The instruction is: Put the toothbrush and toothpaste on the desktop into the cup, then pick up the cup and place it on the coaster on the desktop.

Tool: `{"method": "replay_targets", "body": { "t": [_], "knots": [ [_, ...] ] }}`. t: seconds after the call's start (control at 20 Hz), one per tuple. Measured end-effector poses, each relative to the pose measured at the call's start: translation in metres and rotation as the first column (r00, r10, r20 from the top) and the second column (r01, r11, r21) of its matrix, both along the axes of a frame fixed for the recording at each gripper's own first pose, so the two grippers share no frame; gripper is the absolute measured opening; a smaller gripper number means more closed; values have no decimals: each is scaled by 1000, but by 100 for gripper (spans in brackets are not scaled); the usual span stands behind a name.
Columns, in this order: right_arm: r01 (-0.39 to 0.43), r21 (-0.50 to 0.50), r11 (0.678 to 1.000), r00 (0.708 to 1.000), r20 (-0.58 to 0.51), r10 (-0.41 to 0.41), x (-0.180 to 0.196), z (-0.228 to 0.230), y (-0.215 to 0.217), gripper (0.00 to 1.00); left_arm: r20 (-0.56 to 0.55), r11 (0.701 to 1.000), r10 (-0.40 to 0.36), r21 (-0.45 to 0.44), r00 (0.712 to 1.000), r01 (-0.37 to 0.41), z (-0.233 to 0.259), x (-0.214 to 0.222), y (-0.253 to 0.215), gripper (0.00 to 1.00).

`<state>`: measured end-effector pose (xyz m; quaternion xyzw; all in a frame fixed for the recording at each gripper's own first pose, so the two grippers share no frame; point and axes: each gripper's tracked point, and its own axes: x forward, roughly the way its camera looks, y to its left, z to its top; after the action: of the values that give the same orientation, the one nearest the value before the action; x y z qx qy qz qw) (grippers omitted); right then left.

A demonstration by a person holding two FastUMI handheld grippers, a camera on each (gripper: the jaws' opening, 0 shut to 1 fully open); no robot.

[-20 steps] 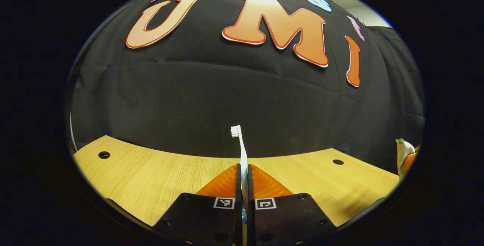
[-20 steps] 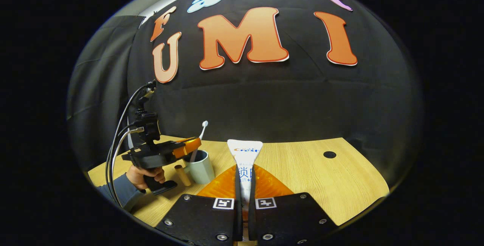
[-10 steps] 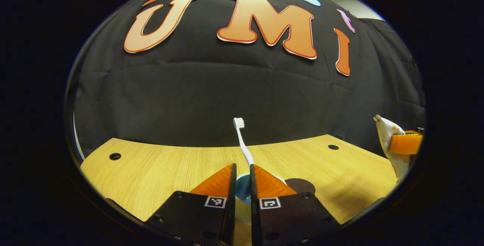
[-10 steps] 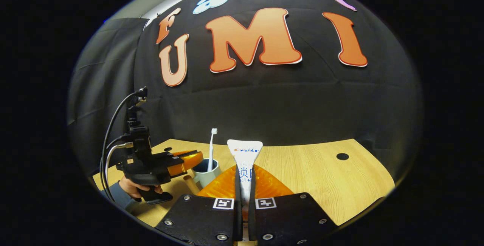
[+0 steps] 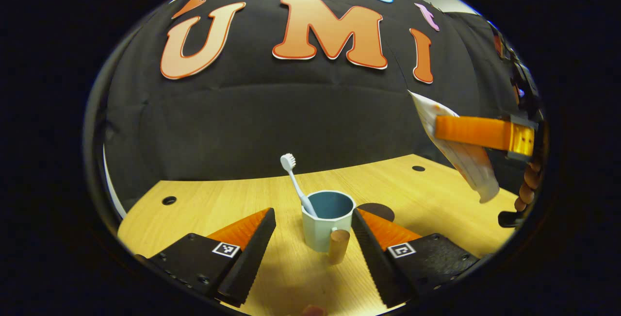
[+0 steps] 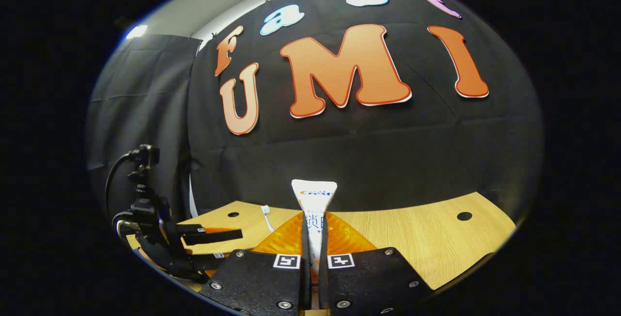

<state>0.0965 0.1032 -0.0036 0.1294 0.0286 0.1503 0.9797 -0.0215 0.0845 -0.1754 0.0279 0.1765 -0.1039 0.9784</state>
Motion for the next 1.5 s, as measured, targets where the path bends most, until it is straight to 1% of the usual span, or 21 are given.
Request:
{"method": "replay_targets", "body": {
  "t": [0.05, 0.25, 0.35, 0.45, 0.5, 0.6, 0.7, 0.9, 1.3, 1.4, 1.5],
  "knots": [
    [-2, 10, 1000, 1000, 14, 2, 3, 4, 4, 6, 2, 1000, 3, 3, 1000, -3, 4, -6, 0, 97],
    [-28, 53, 998, 998, 60, 24, 14, 17, 18, 6, -9, 1000, 7, 9, 1000, -7, 4, -29, 3, 98],
    [-48, 81, 996, 996, 79, 42, 17, 19, 29, 6, -22, 1000, -1, 26, 1000, 2, 0, -42, 7, 97],
    [-66, 101, 993, 995, 82, 58, 24, 16, 41, 6, -11, 999, 10, 49, 1000, -10, -1, -54, 18, 98],
    [-72, 106, 992, 995, 82, 63, 27, 14, 46, 7, -10, 999, 19, 50, 1000, -19, -1, -58, 23, 98],
    [-75, 118, 990, 994, 88, 65, 36, 14, 54, 7, -15, 999, 32, 24, 999, -32, -3, -64, 30, 98],
    [-98, 151, 984, 991, 108, 82, 44, 15, 63, 6, -24, 999, 43, 9, 999, -43, -6, -68, 35, 98],
    [-132, 206, 969, 985, 140, 105, 63, 18, 80, 7, -46, 998, 55, 16, 997, -54, -16, -76, 47, 98],
    [-108, 212, 971, 985, 154, 76, 107, 2, 98, 7, -68, 996, 84, -9, 994, -85, -26, -85, 64, 98],
    [-126, 236, 964, 983, 163, 88, 112, -3, 105, 7, -78, 996, 92, -13, 993, -93, -30, -86, 66, 99],
    [-121, 247, 961, 983, 162, 82, 119, -12, 107, 6, -91, 995, 99, -17, 991, -101, -35, -88, 68, 98]
  ]
}}
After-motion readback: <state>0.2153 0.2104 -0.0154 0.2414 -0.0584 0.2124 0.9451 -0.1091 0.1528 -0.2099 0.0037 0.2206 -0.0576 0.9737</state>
